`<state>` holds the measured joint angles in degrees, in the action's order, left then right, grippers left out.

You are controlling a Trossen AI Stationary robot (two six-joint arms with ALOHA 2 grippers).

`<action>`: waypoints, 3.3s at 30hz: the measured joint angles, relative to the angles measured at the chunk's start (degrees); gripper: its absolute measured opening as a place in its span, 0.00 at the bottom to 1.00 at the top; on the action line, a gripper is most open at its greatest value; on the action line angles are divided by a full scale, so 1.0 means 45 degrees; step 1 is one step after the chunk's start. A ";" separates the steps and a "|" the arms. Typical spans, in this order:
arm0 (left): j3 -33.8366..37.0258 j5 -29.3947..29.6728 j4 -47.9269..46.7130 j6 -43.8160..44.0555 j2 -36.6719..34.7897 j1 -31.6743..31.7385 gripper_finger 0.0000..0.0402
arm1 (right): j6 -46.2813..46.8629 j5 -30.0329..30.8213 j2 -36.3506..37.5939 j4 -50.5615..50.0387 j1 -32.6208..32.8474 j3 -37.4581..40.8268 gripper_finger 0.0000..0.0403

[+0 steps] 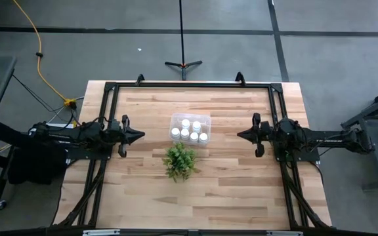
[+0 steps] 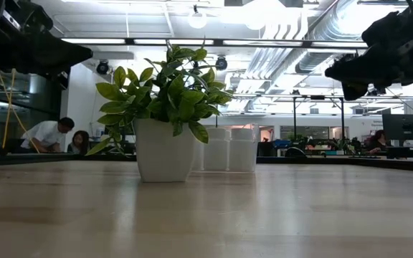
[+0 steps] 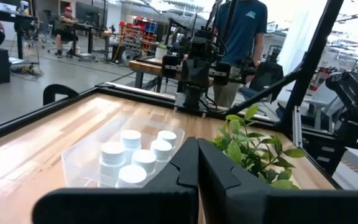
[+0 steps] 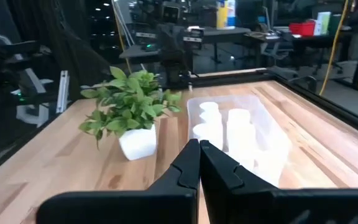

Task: Pick and place pill bottles into a basket
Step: Return to Home Position

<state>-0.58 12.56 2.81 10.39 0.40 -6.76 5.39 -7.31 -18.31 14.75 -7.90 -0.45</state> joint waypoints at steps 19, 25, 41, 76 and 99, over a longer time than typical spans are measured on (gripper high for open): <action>0.0000 -0.0013 0.0005 -0.0004 0.0000 0.0000 0.22 | 0.0029 0.0198 0.0000 -0.0471 0.0000 0.0000 0.00; 0.0000 -0.0015 0.0005 -0.0004 0.0000 0.0000 0.21 | 0.0029 0.0198 0.0000 -0.0469 0.0000 0.0000 0.00; 0.0005 -0.0019 0.0010 -0.0001 0.0000 0.0000 0.20 | 0.0029 0.0202 0.0000 -0.0469 0.0000 0.0000 0.00; 0.0010 -0.0019 0.0010 -0.0003 0.0000 -0.0002 0.20 | 0.0029 0.0203 0.0000 -0.0467 0.0000 0.0000 0.00; 0.0008 -0.0019 0.0010 -0.0002 -0.0001 -0.0002 0.20 | 0.0029 0.0203 0.0000 -0.0469 0.0000 0.0000 0.00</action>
<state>-0.54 12.47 2.85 10.38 0.40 -6.78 5.52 -6.39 -18.31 12.64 -7.90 -0.45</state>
